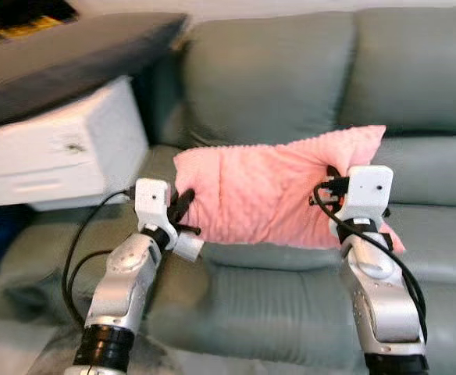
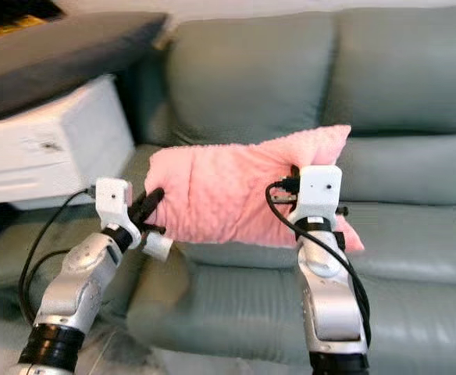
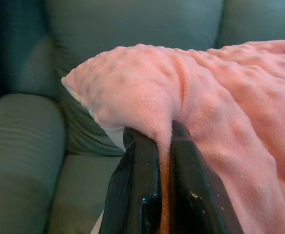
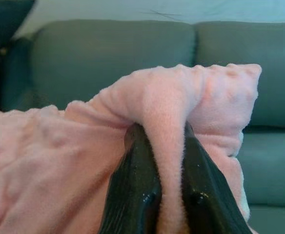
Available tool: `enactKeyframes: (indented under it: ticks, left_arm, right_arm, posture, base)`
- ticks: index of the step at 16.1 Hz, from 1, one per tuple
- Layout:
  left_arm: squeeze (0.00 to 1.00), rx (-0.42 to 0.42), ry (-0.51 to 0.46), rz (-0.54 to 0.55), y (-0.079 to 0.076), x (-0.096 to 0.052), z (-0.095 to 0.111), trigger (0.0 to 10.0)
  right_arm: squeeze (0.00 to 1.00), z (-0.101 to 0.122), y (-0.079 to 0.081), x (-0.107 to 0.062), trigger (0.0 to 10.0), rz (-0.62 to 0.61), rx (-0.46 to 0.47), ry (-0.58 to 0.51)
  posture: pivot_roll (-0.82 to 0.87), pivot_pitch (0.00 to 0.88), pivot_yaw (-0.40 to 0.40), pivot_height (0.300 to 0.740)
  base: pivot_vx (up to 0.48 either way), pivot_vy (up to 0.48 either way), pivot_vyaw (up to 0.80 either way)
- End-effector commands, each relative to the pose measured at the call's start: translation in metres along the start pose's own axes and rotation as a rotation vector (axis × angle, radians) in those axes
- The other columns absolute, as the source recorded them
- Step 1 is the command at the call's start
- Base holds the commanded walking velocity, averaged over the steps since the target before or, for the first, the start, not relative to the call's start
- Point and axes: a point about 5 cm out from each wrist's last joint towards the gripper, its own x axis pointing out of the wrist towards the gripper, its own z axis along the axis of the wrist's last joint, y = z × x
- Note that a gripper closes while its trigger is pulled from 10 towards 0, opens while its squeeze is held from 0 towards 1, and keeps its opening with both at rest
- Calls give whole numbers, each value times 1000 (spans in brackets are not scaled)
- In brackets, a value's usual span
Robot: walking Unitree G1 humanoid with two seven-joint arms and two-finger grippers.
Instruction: Move the pillow to the sofa
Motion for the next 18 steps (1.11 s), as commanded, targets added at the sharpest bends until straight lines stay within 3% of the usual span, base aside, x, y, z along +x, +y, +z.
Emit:
enactKeyframes:
  ticks: [1, 5, 7, 9, 12, 15, 18]
  left_arm:
    - [0, 31, -22, 37, 7, -7, 5, 10000]
    - [0, 48, -25, 70, 1, -34, 2, 10000]
    - [0, 57, -6, 84, -10, -52, -7, 10000]
    - [0, 55, -6, 96, -16, -60, -8, 10000]
    - [0, 64, -20, 134, -16, -64, -2, 10000]
    - [0, 78, -43, 152, -13, -64, 5, 10000]
    - [0, 71, -23, 166, -12, -63, -2, 10000]
  right_arm:
    - [0, 5, 8, -2, 10000, 32, 17, -18]
    - [0, 3, 17, -2, 10000, 105, 22, -4]
    - [0, -2, 20, -6, 10000, 148, 19, 26]
    - [0, -6, 23, -6, 10000, 168, 17, 41]
    - [0, 0, 28, 0, 10000, 193, 26, 31]
    - [0, -3, 23, 0, 10000, 177, 39, 40]
    - [0, -5, 11, -2, 10000, 127, 32, 40]
  posture:
    - [-153, 48, 63, 740]
    - [-66, 156, 14, 740]
    - [-31, 179, -13, 740]
    - [-14, 196, -42, 740]
    - [5, 202, -65, 740]
    - [10, 191, -66, 740]
    - [-29, 144, -51, 740]
  base:
    - [0, 0, -600]
    - [0, 0, -120]
    - [0, 0, 0]
    - [0, 0, 0]
    - [0, 0, 0]
    - [0, 0, 0]
    - [0, 0, 0]
